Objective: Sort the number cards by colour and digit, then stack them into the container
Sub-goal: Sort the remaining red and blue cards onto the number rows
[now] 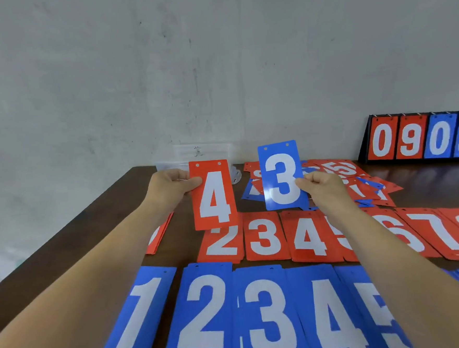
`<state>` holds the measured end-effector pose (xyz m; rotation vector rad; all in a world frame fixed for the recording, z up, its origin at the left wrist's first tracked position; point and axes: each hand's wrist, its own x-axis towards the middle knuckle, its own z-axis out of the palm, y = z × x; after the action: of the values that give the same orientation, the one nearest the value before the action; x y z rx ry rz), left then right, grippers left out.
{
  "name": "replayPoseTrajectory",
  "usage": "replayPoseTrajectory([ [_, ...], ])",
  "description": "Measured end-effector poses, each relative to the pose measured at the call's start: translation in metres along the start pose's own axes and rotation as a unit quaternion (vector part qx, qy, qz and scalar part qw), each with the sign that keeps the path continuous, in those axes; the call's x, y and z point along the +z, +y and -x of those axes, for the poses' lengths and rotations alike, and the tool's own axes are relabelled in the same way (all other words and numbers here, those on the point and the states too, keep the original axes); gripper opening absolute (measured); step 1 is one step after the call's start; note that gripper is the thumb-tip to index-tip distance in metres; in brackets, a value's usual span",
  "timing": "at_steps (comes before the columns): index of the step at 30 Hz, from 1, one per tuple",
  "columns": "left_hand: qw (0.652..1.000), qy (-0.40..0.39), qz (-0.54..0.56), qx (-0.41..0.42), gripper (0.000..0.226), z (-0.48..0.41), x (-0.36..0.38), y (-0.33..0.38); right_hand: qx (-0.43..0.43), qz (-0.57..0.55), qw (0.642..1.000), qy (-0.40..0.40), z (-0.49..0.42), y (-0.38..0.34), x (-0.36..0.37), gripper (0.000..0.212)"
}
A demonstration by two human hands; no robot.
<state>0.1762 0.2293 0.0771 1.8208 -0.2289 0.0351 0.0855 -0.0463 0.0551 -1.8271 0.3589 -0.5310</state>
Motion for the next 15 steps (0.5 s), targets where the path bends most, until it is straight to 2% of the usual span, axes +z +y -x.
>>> replayPoseTrajectory([
  [4,1.000,-0.024,0.002,-0.012,0.024,0.013,-0.020,-0.009,0.039,-0.033,0.999,0.005,0.029,-0.004,0.016,0.018],
  [9,0.999,-0.040,-0.003,-0.020,0.024,0.033,-0.022,-0.015,0.104,-0.143,0.984,-0.020,0.065,-0.019,0.034,0.009],
  [15,0.996,-0.084,0.032,-0.017,0.013,0.059,-0.010,-0.013,0.110,-0.104,0.985,-0.087,0.092,-0.029,0.063,0.014],
])
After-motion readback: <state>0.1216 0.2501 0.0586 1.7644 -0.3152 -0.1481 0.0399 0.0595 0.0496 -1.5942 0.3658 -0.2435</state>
